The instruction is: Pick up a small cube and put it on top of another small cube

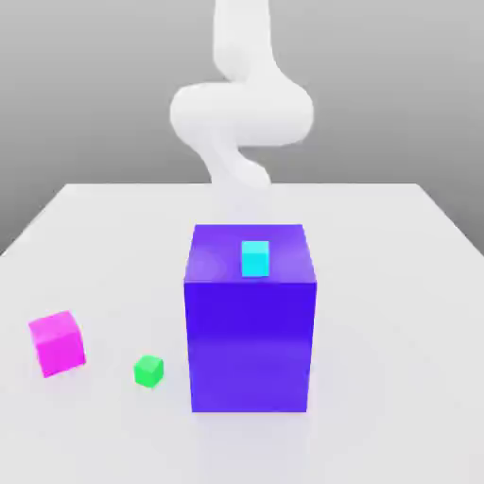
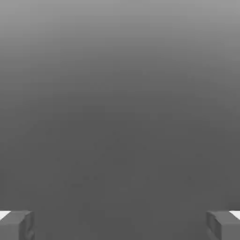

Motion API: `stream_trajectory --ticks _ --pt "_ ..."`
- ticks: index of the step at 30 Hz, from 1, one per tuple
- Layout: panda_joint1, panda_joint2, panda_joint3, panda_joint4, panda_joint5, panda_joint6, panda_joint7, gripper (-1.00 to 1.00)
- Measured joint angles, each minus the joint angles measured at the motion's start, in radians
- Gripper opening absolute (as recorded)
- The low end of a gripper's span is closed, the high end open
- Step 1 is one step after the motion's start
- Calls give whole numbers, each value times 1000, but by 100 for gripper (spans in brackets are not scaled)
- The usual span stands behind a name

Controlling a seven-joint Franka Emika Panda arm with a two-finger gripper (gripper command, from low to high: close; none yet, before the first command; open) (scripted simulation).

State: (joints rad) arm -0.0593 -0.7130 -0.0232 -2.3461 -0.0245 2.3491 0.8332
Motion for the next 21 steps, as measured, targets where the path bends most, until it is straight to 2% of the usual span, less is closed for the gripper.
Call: stream_trajectory --ticks 8,13,17,21 --pt "-189 297 -116 -154 -66 166 100 0" --pt "-287 476 -212 -248 -72 268 136 0" --pt "-355 623 -292 -323 -29 351 131 0" --pt "-436 776 -307 -375 87 442 68 0"
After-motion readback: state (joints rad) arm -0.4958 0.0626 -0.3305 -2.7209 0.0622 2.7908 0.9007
